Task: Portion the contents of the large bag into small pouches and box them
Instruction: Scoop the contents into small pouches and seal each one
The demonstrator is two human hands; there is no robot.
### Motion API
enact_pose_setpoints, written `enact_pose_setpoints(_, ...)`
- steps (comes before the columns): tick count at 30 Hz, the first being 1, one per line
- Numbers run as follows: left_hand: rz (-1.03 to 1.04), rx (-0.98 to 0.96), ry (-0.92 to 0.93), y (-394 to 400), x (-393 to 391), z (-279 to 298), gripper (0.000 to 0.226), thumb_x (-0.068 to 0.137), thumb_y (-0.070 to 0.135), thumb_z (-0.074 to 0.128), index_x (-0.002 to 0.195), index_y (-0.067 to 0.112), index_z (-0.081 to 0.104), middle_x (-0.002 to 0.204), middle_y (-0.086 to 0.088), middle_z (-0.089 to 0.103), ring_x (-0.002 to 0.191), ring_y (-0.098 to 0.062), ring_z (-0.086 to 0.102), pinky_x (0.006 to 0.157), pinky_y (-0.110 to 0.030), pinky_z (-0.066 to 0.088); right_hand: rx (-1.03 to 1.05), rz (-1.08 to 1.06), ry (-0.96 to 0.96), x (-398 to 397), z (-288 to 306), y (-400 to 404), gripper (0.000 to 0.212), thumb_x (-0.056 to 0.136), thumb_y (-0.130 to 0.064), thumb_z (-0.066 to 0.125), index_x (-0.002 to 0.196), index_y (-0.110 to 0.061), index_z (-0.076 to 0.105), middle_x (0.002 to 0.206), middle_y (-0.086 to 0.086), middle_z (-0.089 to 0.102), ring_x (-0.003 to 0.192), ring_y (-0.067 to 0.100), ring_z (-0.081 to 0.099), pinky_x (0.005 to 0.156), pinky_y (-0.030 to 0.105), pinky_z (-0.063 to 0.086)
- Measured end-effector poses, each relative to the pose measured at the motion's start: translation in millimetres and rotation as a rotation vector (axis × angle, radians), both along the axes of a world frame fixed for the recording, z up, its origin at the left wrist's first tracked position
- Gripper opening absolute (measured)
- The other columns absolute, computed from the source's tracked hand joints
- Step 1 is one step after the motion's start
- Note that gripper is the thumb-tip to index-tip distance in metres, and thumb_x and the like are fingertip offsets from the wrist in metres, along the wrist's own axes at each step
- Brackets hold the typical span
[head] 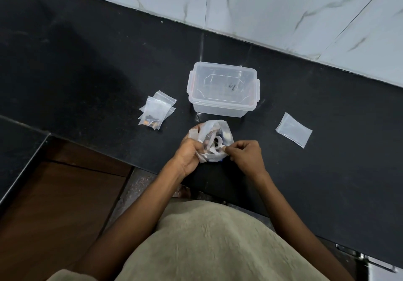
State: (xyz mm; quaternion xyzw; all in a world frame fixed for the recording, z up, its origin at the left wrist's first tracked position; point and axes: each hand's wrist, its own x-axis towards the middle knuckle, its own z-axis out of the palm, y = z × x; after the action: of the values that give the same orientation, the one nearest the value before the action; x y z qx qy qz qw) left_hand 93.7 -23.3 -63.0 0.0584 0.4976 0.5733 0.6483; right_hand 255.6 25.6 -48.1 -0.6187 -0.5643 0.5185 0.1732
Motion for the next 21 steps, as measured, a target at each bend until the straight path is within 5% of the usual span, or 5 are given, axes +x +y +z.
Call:
enact_pose_setpoints(5, 0.003, 0.05, -0.207, -2, -1, 5, 0.06, 0.057, -0.006, 0.047, 0.115, 0.001, 0.061, 0.091, -0.015, 0.07, 0.08, -0.027, 0.071, 0.074, -0.038, 0.06, 0.278, 0.071, -0.158, -10, -2, -6, 0.019, 0.078, -0.012, 0.072, 0.059, -0.009, 0.071, 0.054, 0.004, 0.066, 0.051, 0.018, 0.064, 0.051, 0.029, 0.052)
enact_pose_setpoints(8, -0.037, -0.053, 0.059, 2, 0, 8, 0.043, 0.08, -0.016, 0.052, 0.113, 0.008, 0.063, 0.093, -0.01, 0.069, 0.08, -0.023, 0.07, 0.07, -0.032, 0.059, 0.287, 0.085, -0.151, -9, -4, -5, 0.018, 0.078, -0.012, 0.072, 0.061, -0.009, 0.072, 0.056, 0.004, 0.067, 0.055, 0.019, 0.066, 0.053, 0.03, 0.052)
enact_pose_setpoints(13, -0.076, -0.246, 0.731, 7, 8, 1, 0.044, 0.075, -0.007, 0.063, 0.106, 0.023, 0.061, 0.097, 0.002, 0.069, 0.09, -0.017, 0.066, 0.076, -0.031, 0.058, -0.095, -0.122, 0.15, -5, -6, -1, 0.019, 0.082, -0.005, 0.077, 0.064, 0.0, 0.071, 0.049, 0.003, 0.055, 0.041, 0.01, 0.044, 0.041, 0.022, 0.037)
enact_pose_setpoints(17, -0.048, -0.285, 0.72, 9, 2, 0, 0.043, 0.07, -0.004, 0.062, 0.104, 0.022, 0.063, 0.097, -0.002, 0.071, 0.092, -0.023, 0.068, 0.082, -0.04, 0.059, -0.211, -0.155, 0.251, 1, -4, 1, 0.015, 0.082, -0.003, 0.077, 0.071, 0.005, 0.07, 0.048, 0.002, 0.048, 0.037, 0.008, 0.033, 0.036, 0.019, 0.027)
enact_pose_setpoints(21, 0.017, -0.254, 0.619, 7, 1, 0, 0.034, 0.074, -0.011, 0.06, 0.096, 0.015, 0.065, 0.085, -0.004, 0.07, 0.075, -0.019, 0.065, 0.061, -0.027, 0.053, -0.191, -0.114, 0.217, 9, -5, 4, 0.016, 0.082, -0.006, 0.08, 0.076, 0.007, 0.073, 0.048, 0.001, 0.052, 0.038, 0.007, 0.038, 0.038, 0.018, 0.031)
